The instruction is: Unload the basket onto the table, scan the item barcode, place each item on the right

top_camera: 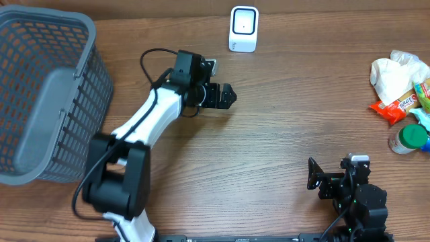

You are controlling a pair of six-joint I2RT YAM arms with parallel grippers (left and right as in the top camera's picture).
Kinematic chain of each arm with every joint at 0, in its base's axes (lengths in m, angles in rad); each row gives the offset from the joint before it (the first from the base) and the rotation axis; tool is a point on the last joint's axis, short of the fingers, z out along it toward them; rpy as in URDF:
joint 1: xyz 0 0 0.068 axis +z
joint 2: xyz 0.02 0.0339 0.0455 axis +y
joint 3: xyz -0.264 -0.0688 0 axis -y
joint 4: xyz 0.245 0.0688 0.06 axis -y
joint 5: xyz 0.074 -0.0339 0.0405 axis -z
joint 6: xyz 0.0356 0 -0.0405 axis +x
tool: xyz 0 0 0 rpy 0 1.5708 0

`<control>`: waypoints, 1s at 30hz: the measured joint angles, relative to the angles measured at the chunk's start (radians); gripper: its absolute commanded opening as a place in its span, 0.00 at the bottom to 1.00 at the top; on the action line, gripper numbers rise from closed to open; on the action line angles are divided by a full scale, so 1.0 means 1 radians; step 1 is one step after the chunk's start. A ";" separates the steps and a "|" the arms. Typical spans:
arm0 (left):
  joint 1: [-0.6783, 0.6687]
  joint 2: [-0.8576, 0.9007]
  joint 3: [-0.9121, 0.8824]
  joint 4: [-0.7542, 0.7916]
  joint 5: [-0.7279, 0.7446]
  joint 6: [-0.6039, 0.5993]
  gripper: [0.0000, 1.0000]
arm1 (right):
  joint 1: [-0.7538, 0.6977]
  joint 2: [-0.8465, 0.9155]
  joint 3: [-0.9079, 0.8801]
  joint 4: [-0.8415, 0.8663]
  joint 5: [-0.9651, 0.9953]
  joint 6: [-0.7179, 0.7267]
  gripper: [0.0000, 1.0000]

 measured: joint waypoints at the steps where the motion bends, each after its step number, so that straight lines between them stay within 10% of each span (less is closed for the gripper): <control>1: -0.001 -0.037 -0.029 0.028 -0.021 0.010 1.00 | 0.000 0.000 0.000 0.000 0.000 0.000 1.00; 16: 0.035 -0.918 -0.869 0.809 -0.286 0.113 1.00 | 0.000 0.000 0.000 -0.005 0.000 0.000 1.00; 30: 0.235 -1.538 -1.247 0.728 -0.317 0.179 1.00 | 0.000 0.000 0.000 -0.004 0.000 0.000 1.00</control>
